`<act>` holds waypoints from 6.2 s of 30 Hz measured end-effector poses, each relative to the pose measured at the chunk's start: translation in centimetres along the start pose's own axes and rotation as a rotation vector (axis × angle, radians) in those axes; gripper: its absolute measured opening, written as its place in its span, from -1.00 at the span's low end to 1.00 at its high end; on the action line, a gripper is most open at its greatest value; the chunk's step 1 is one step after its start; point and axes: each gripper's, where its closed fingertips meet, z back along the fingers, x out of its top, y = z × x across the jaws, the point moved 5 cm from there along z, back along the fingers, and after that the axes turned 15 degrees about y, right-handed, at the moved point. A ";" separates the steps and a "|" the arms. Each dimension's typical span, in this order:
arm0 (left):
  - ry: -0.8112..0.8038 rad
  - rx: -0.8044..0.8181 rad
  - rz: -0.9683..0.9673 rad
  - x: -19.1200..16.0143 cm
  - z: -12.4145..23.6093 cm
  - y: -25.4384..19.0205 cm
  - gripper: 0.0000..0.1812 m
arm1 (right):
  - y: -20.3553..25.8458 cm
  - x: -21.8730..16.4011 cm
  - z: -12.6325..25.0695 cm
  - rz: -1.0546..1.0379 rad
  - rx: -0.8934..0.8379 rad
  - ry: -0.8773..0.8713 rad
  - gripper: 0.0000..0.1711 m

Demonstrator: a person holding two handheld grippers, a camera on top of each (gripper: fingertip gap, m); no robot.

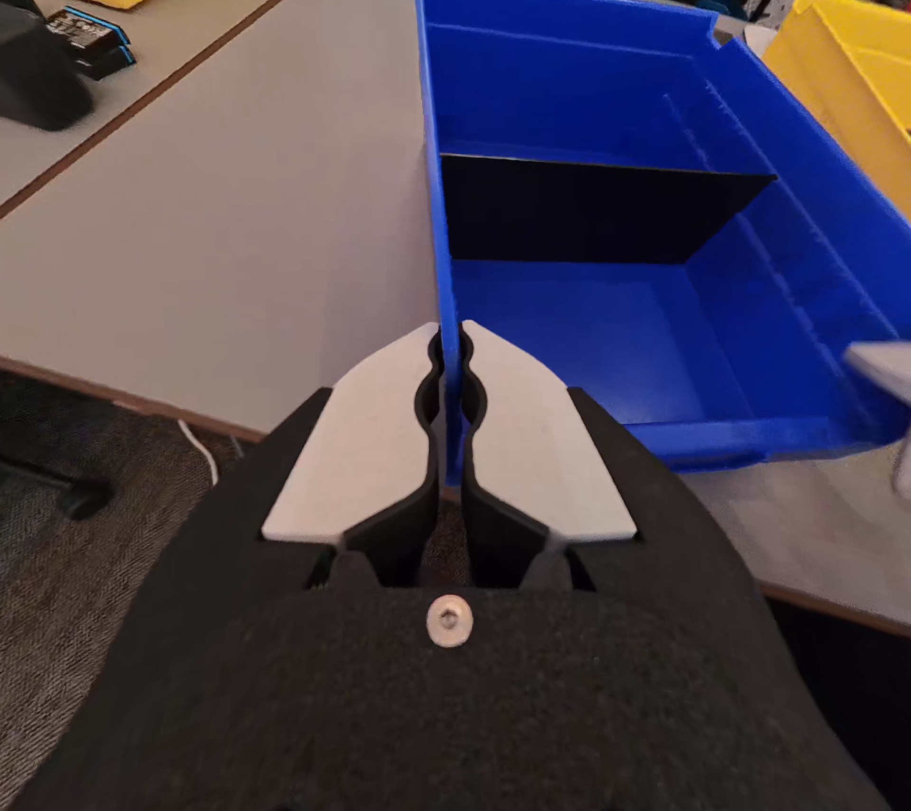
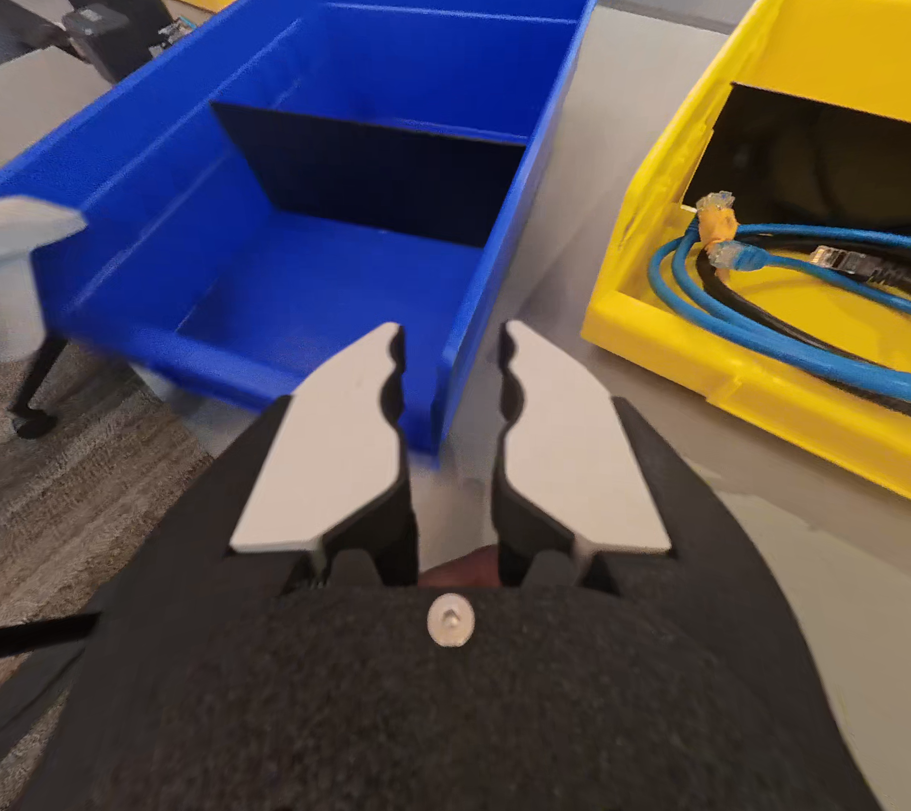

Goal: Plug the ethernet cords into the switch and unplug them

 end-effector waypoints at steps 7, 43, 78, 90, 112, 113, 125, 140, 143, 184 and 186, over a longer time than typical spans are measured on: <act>-0.026 0.035 -0.066 -2.5 3.4 0.4 -0.96 | 1.5 -0.4 0.7 0.037 -0.075 0.012 -0.92; -0.101 -0.377 -0.534 0.7 -9.7 -56.6 -0.95 | -50.4 -11.3 21.5 -0.210 -0.527 -0.019 -0.91; 0.001 -0.311 -0.349 4.1 -11.4 -23.0 -0.86 | -21.8 -3.7 5.4 -0.259 -0.319 -0.064 -0.64; -0.049 -0.191 -0.362 7.9 -10.4 -16.6 -0.96 | -17.0 2.1 1.1 -0.291 -0.428 -0.028 -0.97; -0.075 -0.135 -0.115 11.7 -10.4 4.2 -0.60 | -0.8 3.8 -5.7 0.048 0.157 0.175 -0.34; -0.086 -0.126 -0.106 11.8 -9.6 4.6 -0.56 | -1.1 2.4 -4.3 0.100 0.226 0.235 -0.37; 0.073 -0.198 -0.208 4.9 -5.2 -2.6 -0.36 | -15.5 -12.9 12.4 -0.029 0.447 0.390 -0.82; 0.170 -0.570 -0.435 -0.5 -1.4 -14.3 -1.00 | -26.2 -15.6 20.7 -0.044 -0.067 -0.084 -1.00; 0.191 -0.638 -0.384 -0.5 -1.9 -14.1 -1.00 | -27.4 -15.7 20.4 -0.095 -0.142 -0.080 -1.00; -0.201 -0.513 -0.326 4.4 -1.7 -13.9 -0.42 | -31.4 -12.6 19.3 -0.114 -0.267 -0.222 -0.50; -0.153 -0.520 -0.334 4.0 -2.3 -13.8 -0.42 | -31.5 -12.9 19.2 -0.107 -0.272 -0.212 -0.50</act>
